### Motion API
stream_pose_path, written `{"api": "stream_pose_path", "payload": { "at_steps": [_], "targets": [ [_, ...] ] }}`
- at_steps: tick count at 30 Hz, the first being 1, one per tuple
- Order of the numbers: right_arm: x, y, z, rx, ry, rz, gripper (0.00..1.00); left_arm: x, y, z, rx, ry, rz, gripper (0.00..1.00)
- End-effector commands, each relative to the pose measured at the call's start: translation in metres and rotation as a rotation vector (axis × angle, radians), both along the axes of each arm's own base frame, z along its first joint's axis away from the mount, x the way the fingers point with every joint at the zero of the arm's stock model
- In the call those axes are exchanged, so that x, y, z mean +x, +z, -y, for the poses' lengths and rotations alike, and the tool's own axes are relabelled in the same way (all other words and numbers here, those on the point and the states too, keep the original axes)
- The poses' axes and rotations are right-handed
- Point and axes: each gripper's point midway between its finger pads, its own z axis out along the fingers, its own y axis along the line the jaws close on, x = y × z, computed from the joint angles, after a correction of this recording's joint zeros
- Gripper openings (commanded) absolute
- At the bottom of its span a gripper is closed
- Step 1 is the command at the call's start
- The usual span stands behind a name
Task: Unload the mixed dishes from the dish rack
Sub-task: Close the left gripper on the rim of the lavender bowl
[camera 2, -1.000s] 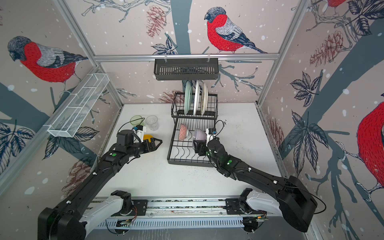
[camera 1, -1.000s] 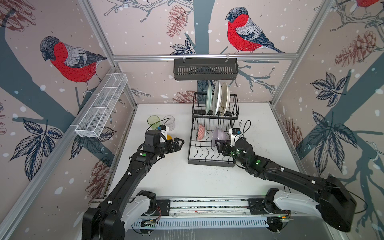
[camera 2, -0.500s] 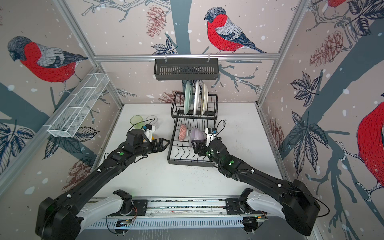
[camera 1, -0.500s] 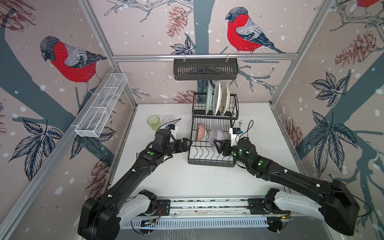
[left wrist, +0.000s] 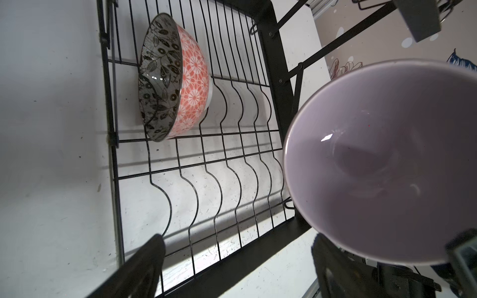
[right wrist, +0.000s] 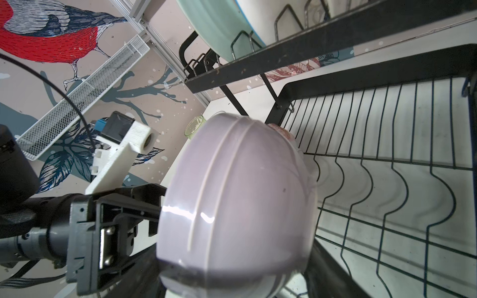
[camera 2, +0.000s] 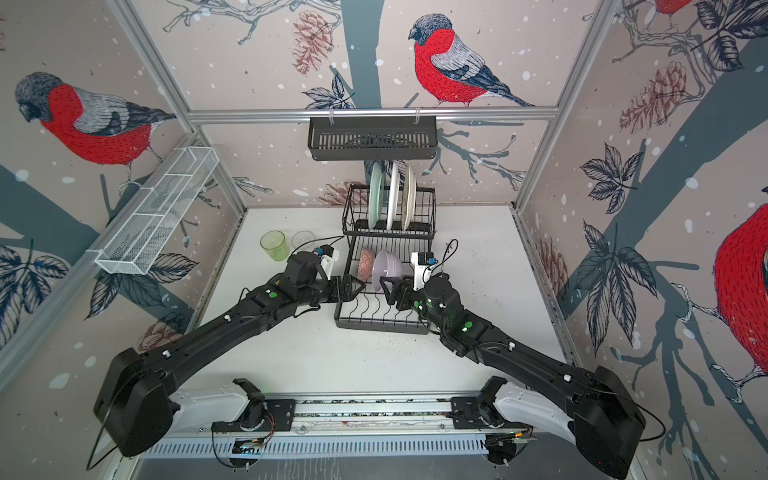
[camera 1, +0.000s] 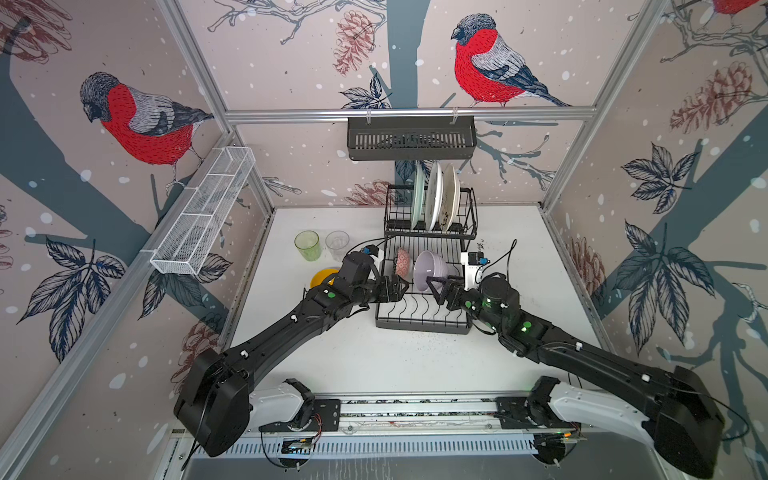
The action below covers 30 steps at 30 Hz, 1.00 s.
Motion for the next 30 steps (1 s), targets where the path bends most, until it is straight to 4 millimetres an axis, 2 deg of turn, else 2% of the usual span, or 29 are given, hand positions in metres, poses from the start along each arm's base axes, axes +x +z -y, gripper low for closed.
{"api": "stream_pose_path", "payload": {
  "at_steps": [1,18,21,25,30],
  "targets": [
    [0.001,0.027,-0.005,0.086,0.017,0.060,0.54,0.008,0.012,0.011,-0.039,-0.011,0.044,0.90],
    [-0.004,0.030,-0.009,0.116,0.054,0.062,0.55,0.026,-0.003,0.030,-0.036,-0.034,0.021,0.86],
    [-0.005,0.029,-0.009,0.118,0.058,0.059,0.55,0.027,-0.004,0.032,-0.044,-0.039,0.019,0.82],
    [-0.009,0.029,-0.011,0.125,0.079,0.060,0.56,0.028,-0.003,0.035,-0.057,-0.045,0.026,0.72],
    [-0.010,0.026,-0.014,0.120,0.097,0.054,0.56,0.028,-0.003,0.037,-0.077,-0.046,0.023,0.67]
  ]
}}
